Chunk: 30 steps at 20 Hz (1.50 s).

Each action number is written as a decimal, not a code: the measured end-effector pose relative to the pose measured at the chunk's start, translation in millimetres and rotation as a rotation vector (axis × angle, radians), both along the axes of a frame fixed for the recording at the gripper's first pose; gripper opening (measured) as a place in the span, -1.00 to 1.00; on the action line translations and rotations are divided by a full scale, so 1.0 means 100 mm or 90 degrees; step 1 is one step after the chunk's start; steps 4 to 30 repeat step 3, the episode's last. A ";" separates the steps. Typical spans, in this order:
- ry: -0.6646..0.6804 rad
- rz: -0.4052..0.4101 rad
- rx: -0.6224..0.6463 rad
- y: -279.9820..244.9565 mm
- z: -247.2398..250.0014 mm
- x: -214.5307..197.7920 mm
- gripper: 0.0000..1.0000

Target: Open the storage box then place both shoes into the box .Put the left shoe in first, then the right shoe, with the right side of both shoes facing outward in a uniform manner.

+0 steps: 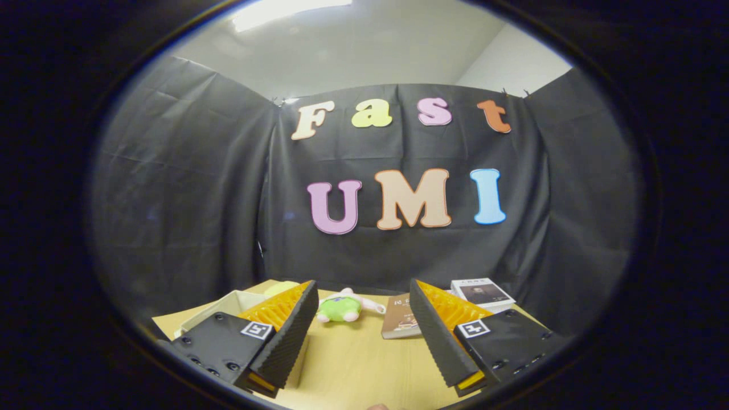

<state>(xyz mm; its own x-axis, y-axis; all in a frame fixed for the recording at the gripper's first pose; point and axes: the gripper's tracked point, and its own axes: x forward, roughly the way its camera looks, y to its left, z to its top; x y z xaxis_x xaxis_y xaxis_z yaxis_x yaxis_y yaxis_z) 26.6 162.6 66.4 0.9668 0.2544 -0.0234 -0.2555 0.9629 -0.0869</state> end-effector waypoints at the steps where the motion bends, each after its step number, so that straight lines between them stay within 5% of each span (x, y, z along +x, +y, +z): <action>1: 0.004 0.003 0.007 0.01 -0.03 0.02 1.00; 30: 0.011 0.009 0.014 0.02 -0.10 0.08 1.00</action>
